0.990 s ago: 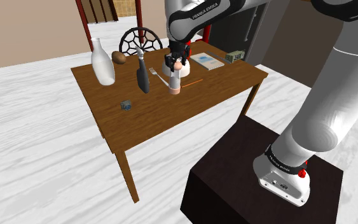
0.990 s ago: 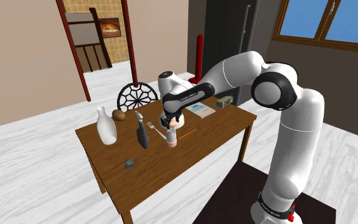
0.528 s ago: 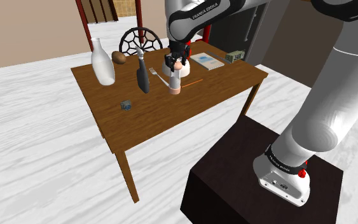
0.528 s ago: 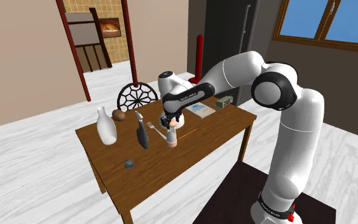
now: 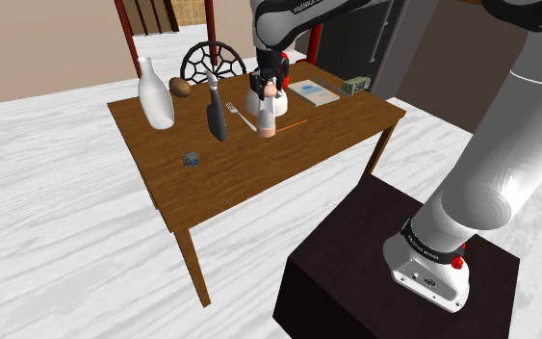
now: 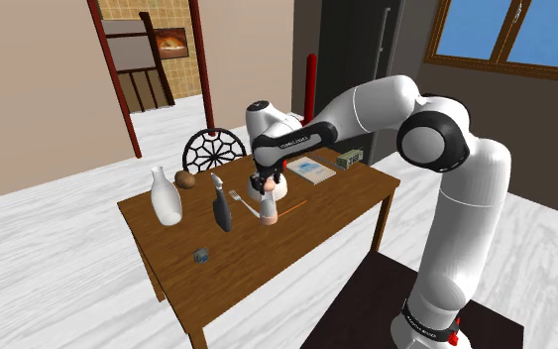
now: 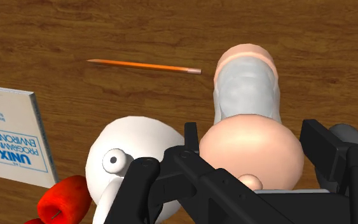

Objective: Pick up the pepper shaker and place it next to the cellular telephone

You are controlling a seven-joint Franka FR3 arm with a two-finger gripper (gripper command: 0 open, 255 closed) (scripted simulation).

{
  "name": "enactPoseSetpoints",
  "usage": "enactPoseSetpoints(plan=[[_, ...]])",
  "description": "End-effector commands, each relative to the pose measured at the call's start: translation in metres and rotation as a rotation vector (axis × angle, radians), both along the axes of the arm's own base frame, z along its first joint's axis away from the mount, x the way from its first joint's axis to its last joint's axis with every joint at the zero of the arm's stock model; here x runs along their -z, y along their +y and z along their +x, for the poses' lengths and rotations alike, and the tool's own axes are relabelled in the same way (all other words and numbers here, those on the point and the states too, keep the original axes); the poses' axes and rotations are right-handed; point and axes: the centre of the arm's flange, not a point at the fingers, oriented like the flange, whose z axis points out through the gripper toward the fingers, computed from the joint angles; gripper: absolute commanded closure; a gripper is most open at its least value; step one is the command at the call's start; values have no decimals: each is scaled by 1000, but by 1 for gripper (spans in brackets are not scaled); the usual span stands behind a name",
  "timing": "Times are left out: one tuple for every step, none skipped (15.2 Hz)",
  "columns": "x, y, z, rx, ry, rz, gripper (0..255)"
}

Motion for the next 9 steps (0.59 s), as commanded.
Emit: enactPoseSetpoints(plan=[[-11, 0, 0, 0, 0, 0, 255], [-16, 0, 0, 0, 0, 0, 255], [-21, 0, 0, 0, 0, 0, 255], [-26, 0, 0, 0, 0, 0, 255], [-32, 0, 0, 0, 0, 0, 255], [-37, 0, 0, 0, 0, 0, 255], [-42, 0, 0, 0, 0, 0, 255], [-48, 0, 0, 0, 0, 0, 255], [-53, 0, 0, 0, 0, 0, 255]])
